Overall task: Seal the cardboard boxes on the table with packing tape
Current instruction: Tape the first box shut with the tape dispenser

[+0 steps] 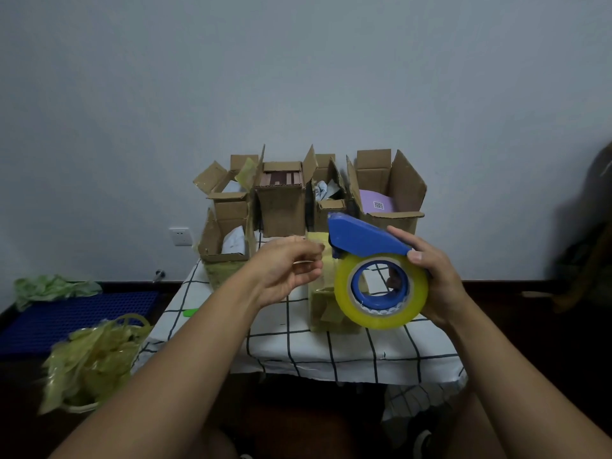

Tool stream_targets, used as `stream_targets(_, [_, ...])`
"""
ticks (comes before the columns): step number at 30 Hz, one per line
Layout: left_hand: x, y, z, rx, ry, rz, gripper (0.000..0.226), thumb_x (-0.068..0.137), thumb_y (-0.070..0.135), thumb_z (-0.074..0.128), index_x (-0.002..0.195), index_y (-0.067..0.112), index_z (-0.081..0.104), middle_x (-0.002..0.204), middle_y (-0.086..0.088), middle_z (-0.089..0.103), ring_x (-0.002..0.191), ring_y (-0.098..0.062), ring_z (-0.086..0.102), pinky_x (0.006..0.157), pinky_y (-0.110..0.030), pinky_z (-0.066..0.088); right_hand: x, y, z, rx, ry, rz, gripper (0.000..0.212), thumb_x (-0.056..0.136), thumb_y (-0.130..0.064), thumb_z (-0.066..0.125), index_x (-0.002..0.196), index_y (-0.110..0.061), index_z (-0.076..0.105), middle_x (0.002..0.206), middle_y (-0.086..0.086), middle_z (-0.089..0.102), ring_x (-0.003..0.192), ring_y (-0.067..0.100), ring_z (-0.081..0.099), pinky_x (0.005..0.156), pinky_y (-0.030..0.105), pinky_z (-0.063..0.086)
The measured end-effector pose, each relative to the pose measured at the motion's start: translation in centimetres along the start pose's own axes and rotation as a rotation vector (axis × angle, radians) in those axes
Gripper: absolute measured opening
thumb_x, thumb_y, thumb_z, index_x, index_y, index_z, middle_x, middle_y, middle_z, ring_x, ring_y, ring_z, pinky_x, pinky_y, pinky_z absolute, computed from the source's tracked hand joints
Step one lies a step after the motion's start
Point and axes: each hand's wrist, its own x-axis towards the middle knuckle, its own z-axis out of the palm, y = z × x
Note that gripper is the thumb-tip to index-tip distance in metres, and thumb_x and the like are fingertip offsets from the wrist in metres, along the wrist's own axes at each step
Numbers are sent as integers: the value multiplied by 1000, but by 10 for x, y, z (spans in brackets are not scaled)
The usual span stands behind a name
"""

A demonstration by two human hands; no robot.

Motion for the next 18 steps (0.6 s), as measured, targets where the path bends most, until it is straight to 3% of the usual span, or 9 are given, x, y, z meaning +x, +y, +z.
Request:
stream_targets(2, [0, 3, -3, 36, -32, -39, 8, 89, 1, 63, 89, 8, 61, 74, -8, 63, 63, -14, 62, 61, -25, 57, 0, -3, 0, -21, -5, -8, 66, 60, -40, 67, 122, -18, 65, 106, 3, 70, 78, 19, 66, 62, 29, 55])
stream_targets(5, [1, 9, -8, 101, -40, -98, 18, 88, 2, 64, 106, 2, 66, 74, -6, 64, 63, -12, 62, 63, -24, 57, 0, -7, 0, -81, -29, -10, 63, 58, -38, 69, 118, -21, 69, 110, 5, 67, 80, 22, 65, 65, 31, 57])
stream_targets(9, [2, 13, -12, 218, -8, -164, 9, 90, 1, 61, 92, 3, 70, 73, -6, 65, 65, -11, 59, 64, -22, 55, 0, -15, -1, -230, -89, -35, 56, 60, -38, 70, 115, -31, 72, 112, -7, 69, 93, 18, 67, 75, 29, 57])
stream_targets(12, [6, 13, -15, 268, 32, -180, 12, 91, -1, 58, 95, 2, 69, 79, -8, 68, 70, -12, 62, 64, -22, 56, 1, -21, 0, -327, -134, -58, 50, 60, -39, 71, 110, -41, 74, 116, -12, 69, 106, 18, 65, 85, 30, 56])
stream_targets(15, [12, 15, -14, 319, 47, -168, 16, 92, -3, 57, 102, 0, 68, 83, -9, 70, 68, -11, 66, 63, -23, 57, 4, -29, 1, -414, -160, -73, 51, 60, -41, 72, 111, -44, 73, 117, -11, 68, 106, 17, 65, 83, 27, 55])
stream_targets(18, [18, 20, -9, 366, 48, -139, 15, 92, -4, 55, 92, 2, 69, 75, -8, 67, 60, -11, 64, 60, -23, 53, 9, -39, -5, -481, -190, -76, 51, 61, -40, 73, 112, -44, 73, 120, -12, 67, 106, 13, 65, 82, 24, 54])
